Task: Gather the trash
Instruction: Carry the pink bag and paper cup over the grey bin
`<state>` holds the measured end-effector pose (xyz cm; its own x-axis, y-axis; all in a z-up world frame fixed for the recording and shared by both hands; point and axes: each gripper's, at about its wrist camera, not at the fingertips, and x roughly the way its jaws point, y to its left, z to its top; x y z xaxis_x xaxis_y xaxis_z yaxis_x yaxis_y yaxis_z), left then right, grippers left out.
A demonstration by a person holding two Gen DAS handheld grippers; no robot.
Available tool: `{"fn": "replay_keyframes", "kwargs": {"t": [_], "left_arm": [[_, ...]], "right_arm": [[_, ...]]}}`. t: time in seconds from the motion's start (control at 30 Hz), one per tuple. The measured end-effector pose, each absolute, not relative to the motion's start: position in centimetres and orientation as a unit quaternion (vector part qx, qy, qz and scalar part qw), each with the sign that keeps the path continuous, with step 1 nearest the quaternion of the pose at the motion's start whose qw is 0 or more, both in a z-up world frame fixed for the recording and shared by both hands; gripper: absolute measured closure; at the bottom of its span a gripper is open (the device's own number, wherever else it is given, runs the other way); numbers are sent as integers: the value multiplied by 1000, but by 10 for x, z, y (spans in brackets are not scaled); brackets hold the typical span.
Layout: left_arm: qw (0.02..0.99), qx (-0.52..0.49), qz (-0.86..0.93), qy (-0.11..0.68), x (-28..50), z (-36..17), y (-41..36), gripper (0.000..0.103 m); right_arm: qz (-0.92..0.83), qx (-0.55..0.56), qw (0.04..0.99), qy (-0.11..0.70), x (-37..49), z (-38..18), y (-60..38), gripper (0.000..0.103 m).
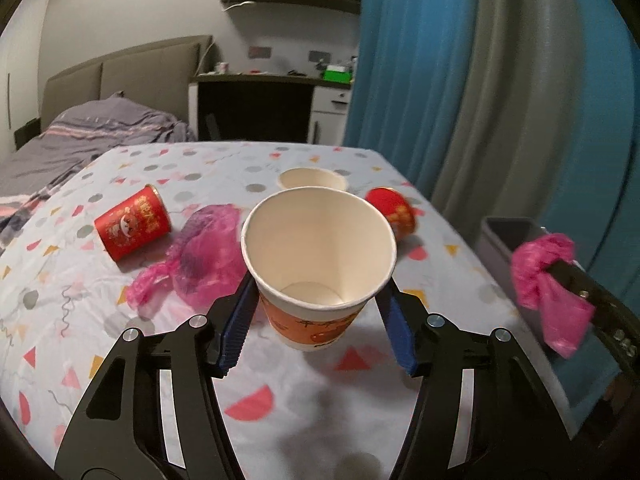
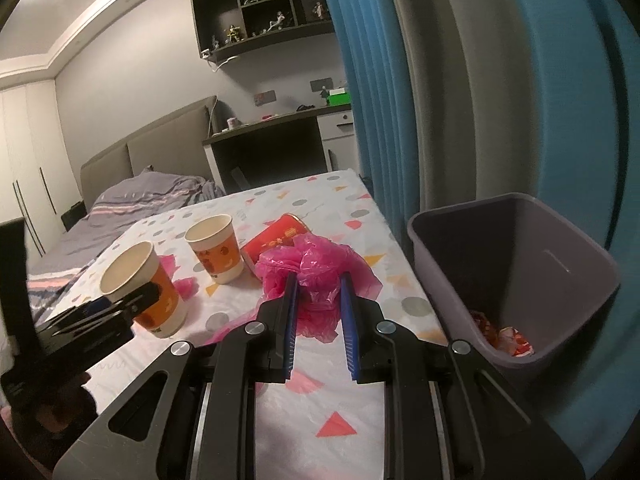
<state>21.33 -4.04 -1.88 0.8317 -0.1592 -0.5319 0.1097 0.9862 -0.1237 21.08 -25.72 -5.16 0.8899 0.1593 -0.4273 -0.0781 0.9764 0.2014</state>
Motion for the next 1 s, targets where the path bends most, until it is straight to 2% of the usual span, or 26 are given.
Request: {"fn": "replay_keyframes", "kwargs": {"t": [0.53, 1.0], "left_arm": [[953, -16, -145, 266, 200, -1, -103, 45], [941, 4, -237, 241, 215, 11, -188, 45]], "right_arm": [[25, 97, 974, 202, 187, -42, -295, 82], [-32, 98, 979, 176, 189, -38, -353, 82]]}}
